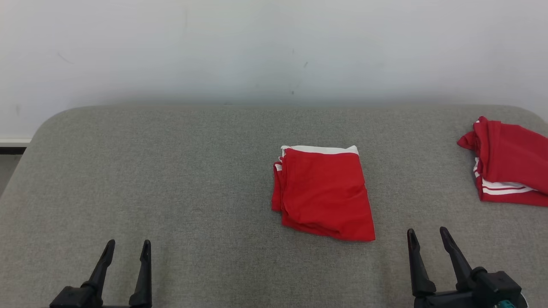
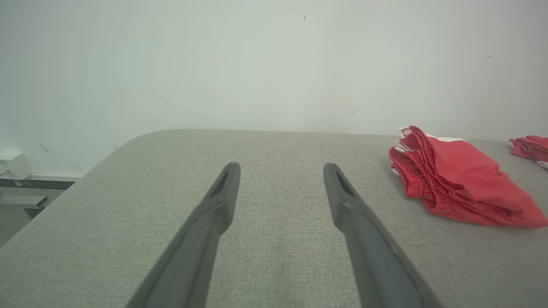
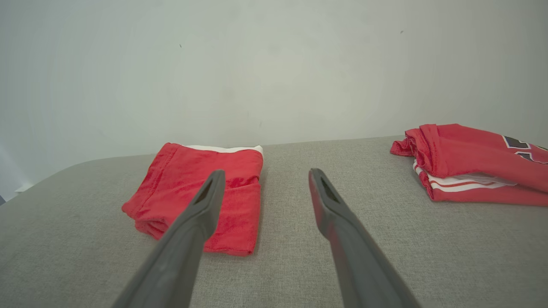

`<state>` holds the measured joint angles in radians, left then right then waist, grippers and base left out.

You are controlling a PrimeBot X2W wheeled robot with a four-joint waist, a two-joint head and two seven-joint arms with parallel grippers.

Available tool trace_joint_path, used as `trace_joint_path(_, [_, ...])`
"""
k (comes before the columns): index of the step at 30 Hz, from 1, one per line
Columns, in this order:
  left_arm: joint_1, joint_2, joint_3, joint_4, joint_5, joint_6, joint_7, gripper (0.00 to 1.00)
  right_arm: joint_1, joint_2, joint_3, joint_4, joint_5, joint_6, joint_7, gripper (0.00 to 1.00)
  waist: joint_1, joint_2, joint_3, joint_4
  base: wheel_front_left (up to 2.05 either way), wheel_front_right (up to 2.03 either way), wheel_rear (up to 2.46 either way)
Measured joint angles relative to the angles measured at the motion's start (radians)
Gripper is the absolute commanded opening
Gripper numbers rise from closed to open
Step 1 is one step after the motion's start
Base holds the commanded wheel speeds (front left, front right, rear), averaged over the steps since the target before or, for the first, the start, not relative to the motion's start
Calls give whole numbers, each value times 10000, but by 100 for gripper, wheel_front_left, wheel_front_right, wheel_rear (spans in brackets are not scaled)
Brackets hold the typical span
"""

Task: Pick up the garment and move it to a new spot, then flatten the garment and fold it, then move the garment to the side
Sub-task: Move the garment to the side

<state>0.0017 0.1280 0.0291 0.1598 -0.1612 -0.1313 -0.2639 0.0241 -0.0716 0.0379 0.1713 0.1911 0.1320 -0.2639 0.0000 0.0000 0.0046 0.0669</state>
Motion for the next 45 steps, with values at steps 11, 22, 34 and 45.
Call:
trace_joint_path(11, [-265, -17, -244, 19, -79, 0, 0, 100, -1993, -439, 105, 1647, -265, 0, 184, 100, 1, 1, 297, 382, 0, 0, 0])
trace_joint_path(22, [-676, -104, -589, 104, -257, 0, 0, 100, -4314, -941, 263, 3847, -265, 0, 953, 100, 2, 0, 825, 1018, 0, 0, 0])
trace_joint_path(34, [-1313, -242, -940, 297, -537, 0, 0, 100, -6064, -1160, 546, 6771, -65, 0, 1358, 100, 3, 1, 1730, 1775, 0, 0, 0])
trace_joint_path(45, [-1578, -249, -1034, 336, -589, 0, 0, 100, -6702, -986, 1022, 8391, 550, 0, 1141, 0, 1, 0, 2054, 1872, 0, 0, 0])
